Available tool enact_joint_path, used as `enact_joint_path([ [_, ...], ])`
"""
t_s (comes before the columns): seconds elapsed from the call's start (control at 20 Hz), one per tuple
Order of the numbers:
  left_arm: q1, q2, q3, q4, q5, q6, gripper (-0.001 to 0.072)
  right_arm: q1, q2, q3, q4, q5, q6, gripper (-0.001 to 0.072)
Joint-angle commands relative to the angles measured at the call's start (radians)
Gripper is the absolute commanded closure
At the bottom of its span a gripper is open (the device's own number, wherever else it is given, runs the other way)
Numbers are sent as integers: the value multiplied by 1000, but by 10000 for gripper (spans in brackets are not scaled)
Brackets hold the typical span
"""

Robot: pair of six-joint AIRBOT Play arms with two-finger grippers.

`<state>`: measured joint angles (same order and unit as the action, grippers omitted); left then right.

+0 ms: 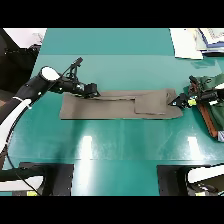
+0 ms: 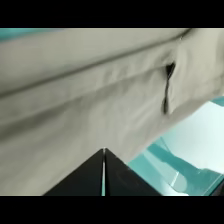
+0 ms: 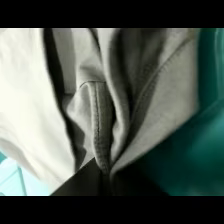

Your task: Fold the shirts.

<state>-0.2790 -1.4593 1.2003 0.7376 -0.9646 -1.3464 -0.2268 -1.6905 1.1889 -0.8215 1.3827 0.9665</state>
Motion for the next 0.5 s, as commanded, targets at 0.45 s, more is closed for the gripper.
enact_joint_path([
  [0.45, -230, -455, 475, 46, -37, -95, 685, 182, 252, 386, 19, 165, 303, 695],
])
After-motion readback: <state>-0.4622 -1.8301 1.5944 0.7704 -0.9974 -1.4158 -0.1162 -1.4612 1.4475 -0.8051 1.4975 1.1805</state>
